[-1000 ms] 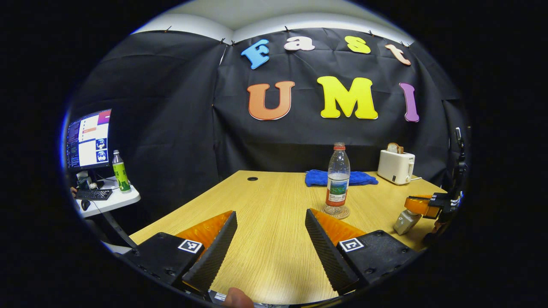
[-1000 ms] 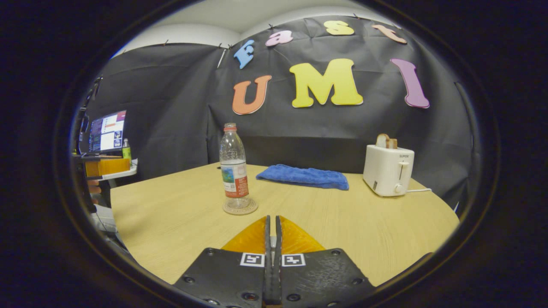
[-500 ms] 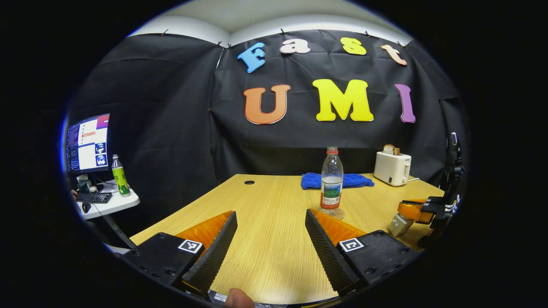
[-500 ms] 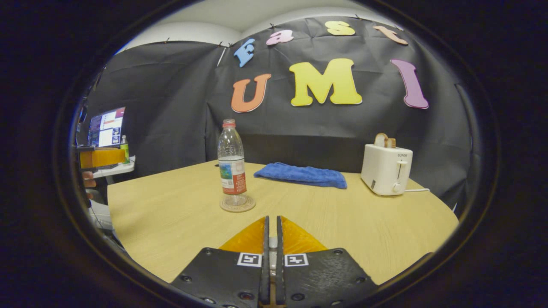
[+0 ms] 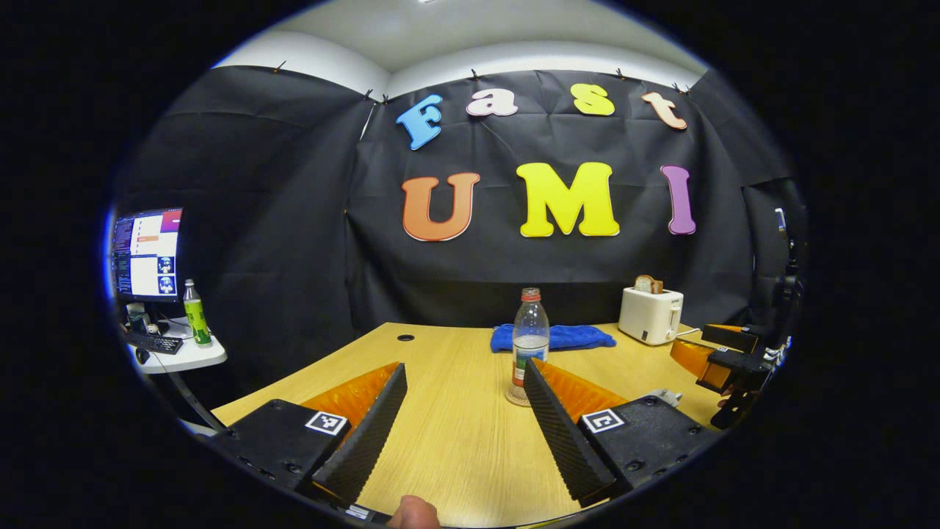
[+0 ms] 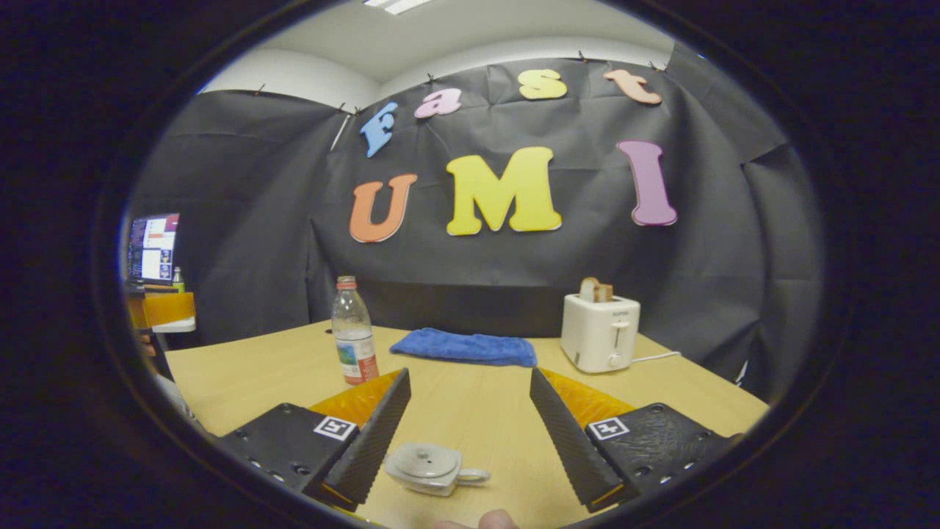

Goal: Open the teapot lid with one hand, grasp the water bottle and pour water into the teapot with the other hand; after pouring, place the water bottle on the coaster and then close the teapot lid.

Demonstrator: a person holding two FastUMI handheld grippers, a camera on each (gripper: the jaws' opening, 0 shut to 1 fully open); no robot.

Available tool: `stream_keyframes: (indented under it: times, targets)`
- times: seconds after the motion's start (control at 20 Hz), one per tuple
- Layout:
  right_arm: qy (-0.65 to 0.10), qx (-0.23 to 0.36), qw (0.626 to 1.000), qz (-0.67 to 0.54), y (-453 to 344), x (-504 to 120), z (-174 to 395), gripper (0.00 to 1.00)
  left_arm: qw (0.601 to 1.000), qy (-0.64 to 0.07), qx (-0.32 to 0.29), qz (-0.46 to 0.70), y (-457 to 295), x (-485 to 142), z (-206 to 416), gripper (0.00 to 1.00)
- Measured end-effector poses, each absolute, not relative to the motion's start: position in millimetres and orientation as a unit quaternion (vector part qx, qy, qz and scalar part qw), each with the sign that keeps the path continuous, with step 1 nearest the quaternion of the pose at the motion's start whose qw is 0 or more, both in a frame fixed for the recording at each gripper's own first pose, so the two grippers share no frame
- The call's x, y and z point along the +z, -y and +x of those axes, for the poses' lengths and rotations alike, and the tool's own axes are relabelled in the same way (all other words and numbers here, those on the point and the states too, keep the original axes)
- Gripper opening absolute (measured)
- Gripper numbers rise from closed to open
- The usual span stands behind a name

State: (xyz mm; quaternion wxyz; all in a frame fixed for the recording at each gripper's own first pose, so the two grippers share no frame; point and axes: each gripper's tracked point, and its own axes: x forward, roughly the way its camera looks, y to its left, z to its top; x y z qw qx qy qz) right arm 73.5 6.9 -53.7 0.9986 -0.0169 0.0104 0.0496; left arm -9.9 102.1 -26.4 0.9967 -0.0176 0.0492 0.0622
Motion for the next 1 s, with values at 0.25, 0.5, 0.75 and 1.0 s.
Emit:
stream_keyframes:
  times: [0.25, 0.5, 0.75, 1.0]
  targets:
    - [0.013, 0.034, 0.999, -0.010, 16.4, -13.7, 29.1, 0.97, 0.999, -0.016, 0.035, -0.001, -43.9, -0.4, -6.7, 1.00]
    - [0.033, 0.001, 0.999, -0.005, 43.4, 0.9, -5.5, 0.96, 1.000, 0.000, 0.005, 0.013, 0.0, 15.7, -5.5, 0.99]
    - [0.043, -0.017, 0.999, 0.001, 46.2, 5.2, -18.6, 0.95, 1.000, 0.012, -0.008, 0.005, 16.4, 26.6, -9.9, 0.99]
    - [0.046, -0.014, 0.999, -0.002, 34.2, 7.9, -20.4, 0.93, 1.000, 0.020, 0.004, -0.005, 13.1, 30.1, -7.0, 0.99]
